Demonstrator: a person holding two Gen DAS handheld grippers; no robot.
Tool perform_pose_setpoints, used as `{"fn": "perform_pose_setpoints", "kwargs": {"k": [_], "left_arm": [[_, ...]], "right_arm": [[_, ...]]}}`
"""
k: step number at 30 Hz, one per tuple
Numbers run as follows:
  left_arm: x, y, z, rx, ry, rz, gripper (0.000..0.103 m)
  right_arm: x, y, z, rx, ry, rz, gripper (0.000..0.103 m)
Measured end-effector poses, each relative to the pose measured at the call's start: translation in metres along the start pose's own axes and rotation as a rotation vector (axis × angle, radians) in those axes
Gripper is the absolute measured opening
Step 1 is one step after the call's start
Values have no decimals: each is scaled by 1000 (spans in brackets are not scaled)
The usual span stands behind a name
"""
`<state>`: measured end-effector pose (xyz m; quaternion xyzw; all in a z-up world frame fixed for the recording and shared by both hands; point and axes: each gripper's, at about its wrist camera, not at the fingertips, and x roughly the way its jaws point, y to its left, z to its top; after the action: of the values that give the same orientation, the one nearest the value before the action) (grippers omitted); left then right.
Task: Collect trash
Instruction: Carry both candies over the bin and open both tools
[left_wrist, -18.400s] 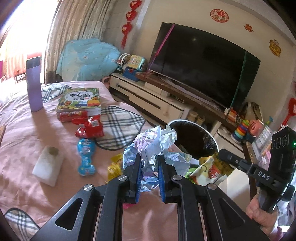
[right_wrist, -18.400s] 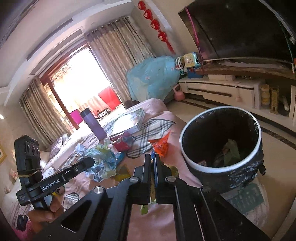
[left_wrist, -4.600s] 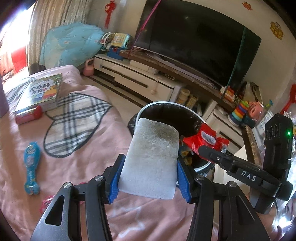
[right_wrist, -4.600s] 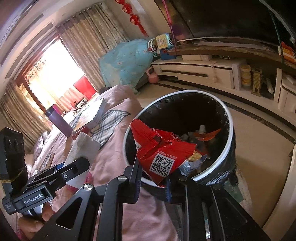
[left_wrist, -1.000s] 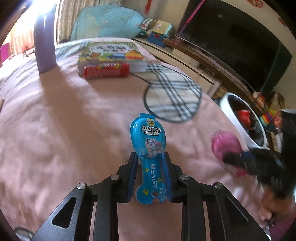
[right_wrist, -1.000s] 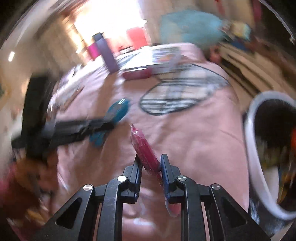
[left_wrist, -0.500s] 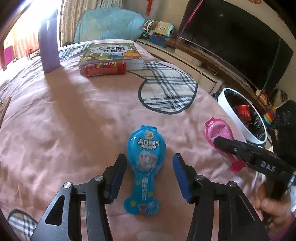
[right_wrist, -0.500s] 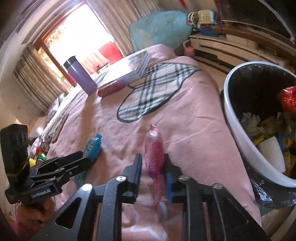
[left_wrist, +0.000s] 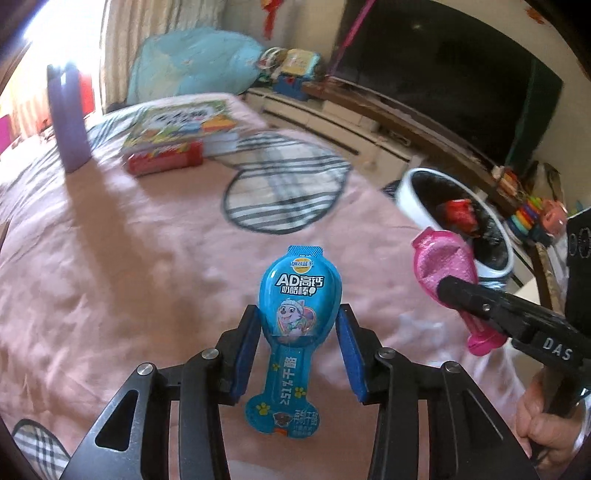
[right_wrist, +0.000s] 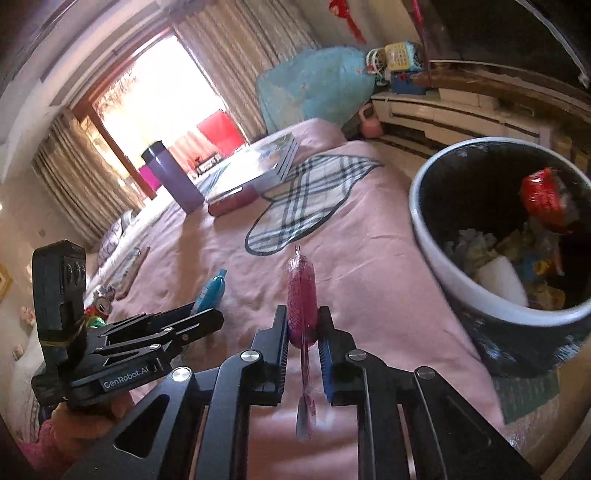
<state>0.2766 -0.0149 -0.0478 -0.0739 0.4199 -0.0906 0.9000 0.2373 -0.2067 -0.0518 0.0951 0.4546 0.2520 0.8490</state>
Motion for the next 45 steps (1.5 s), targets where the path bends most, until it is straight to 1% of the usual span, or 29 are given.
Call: {"fn": "perform_pose_setpoints", "kwargs": {"k": [10, 21, 32, 38, 45], "left_arm": [[-12, -56, 4, 93, -17, -94, 41], [-13, -95, 16, 158, -29, -118, 41], [3, -120, 31, 191, -27, -137, 41], [17, -130, 46, 192, -22, -149, 41], [39, -141, 62, 200, -9, -148, 41]], "right_arm": [[-45, -30, -4, 70, -72, -49, 15], [-76, -64, 4, 129, -143, -97, 15], [-86, -87, 19, 156, -178, -126, 15], [-84, -104, 33, 171, -176, -147, 15], [-77, -120, 48, 169, -152, -174, 15]]}}
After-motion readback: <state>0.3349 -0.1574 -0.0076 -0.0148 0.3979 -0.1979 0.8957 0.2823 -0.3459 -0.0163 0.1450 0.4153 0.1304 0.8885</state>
